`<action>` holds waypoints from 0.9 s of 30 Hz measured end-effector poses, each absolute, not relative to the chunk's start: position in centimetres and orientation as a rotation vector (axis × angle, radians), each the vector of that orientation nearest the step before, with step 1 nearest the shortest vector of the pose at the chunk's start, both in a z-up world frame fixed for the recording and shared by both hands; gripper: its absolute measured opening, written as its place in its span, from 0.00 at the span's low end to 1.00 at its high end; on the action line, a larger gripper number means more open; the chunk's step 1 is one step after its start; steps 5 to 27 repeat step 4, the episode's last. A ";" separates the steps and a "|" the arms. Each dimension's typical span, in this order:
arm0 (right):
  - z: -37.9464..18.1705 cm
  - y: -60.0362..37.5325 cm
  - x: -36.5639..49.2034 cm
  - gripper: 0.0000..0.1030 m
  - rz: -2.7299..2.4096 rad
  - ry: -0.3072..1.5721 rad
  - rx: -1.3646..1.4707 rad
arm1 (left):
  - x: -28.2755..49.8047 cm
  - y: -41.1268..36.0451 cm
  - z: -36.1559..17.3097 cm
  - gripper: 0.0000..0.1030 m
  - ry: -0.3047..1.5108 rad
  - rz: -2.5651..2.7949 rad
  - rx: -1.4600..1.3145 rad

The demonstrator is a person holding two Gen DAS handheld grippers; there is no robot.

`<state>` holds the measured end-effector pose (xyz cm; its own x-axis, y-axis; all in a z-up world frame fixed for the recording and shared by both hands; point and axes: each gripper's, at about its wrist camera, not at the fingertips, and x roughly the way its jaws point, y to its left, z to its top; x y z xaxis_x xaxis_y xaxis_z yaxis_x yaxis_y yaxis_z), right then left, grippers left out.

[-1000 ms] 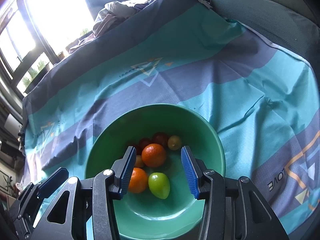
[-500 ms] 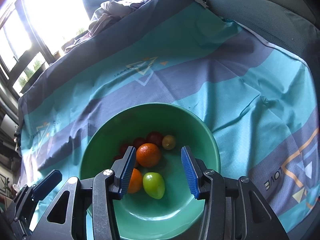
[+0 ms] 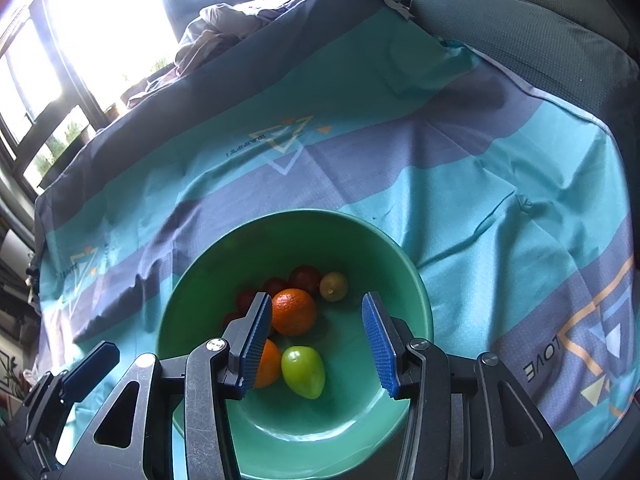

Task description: Organize fruits

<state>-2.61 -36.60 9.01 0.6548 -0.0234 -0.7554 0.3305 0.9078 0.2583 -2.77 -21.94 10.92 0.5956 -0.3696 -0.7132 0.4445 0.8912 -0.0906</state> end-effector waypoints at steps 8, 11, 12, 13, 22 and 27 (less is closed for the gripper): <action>9.3 -36.2 -2.6 0.47 -0.207 0.832 0.373 | -3.0 -21.3 11.2 0.66 0.802 -0.457 0.094; 9.3 -36.2 -2.6 0.47 -0.207 0.832 0.373 | -3.0 -21.3 11.2 0.66 0.802 -0.457 0.094; 9.3 -36.2 -2.6 0.47 -0.207 0.832 0.373 | -3.0 -21.3 11.2 0.66 0.802 -0.457 0.094; 9.3 -36.2 -2.6 0.47 -0.207 0.832 0.373 | -3.0 -21.3 11.2 0.66 0.802 -0.457 0.094; 9.3 -36.2 -2.6 0.47 -0.207 0.832 0.373 | -3.0 -21.3 11.2 0.66 0.802 -0.457 0.094; 9.3 -36.2 -2.6 0.47 -0.207 0.832 0.373 | -3.0 -21.3 11.2 0.66 0.802 -0.457 0.094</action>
